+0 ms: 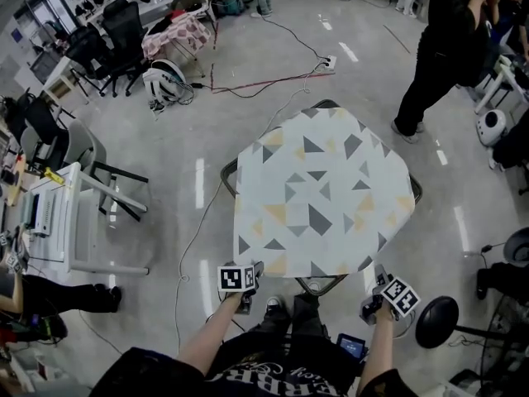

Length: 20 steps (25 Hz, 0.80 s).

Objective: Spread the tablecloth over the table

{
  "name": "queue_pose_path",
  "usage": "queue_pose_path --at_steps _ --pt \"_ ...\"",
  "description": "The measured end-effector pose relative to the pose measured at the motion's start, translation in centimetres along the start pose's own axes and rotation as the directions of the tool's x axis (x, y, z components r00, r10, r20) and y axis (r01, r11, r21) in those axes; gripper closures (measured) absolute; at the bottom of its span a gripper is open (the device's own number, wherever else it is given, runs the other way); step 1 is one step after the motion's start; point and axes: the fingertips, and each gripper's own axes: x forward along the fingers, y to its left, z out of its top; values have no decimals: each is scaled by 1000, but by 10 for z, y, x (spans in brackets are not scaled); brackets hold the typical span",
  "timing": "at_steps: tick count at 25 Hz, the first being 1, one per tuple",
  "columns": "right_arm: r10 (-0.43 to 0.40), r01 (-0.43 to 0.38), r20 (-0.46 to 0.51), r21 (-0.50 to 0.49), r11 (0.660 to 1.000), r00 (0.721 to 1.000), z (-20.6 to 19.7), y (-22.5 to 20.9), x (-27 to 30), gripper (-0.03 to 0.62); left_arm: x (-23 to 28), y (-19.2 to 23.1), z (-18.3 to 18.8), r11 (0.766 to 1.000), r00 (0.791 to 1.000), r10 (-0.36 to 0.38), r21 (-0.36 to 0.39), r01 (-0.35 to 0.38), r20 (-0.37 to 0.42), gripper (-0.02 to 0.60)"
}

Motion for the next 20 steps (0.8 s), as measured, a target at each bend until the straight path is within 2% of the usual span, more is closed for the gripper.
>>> queue_pose_path --at_steps 6,9,12,16,20 --pt "188 -186 17 -79 979 982 -7 74 -37 318 -33 19 -15 999 998 -28 -23 29 48 273" --pt "268 -263 18 -132 956 963 -13 112 -59 333 -54 26 -16 999 994 -39 -25 41 98 273" --pt "336 -328 8 -197 924 942 -25 149 -83 349 -74 25 -15 996 985 -84 -14 87 150 275" --pt "418 -407 -14 -268 874 908 -46 196 -114 370 -100 10 -10 983 960 -184 56 176 213 275" --pt "490 -477 -42 -318 820 871 -70 237 -141 379 -126 -11 -3 954 926 -279 184 236 256 275"
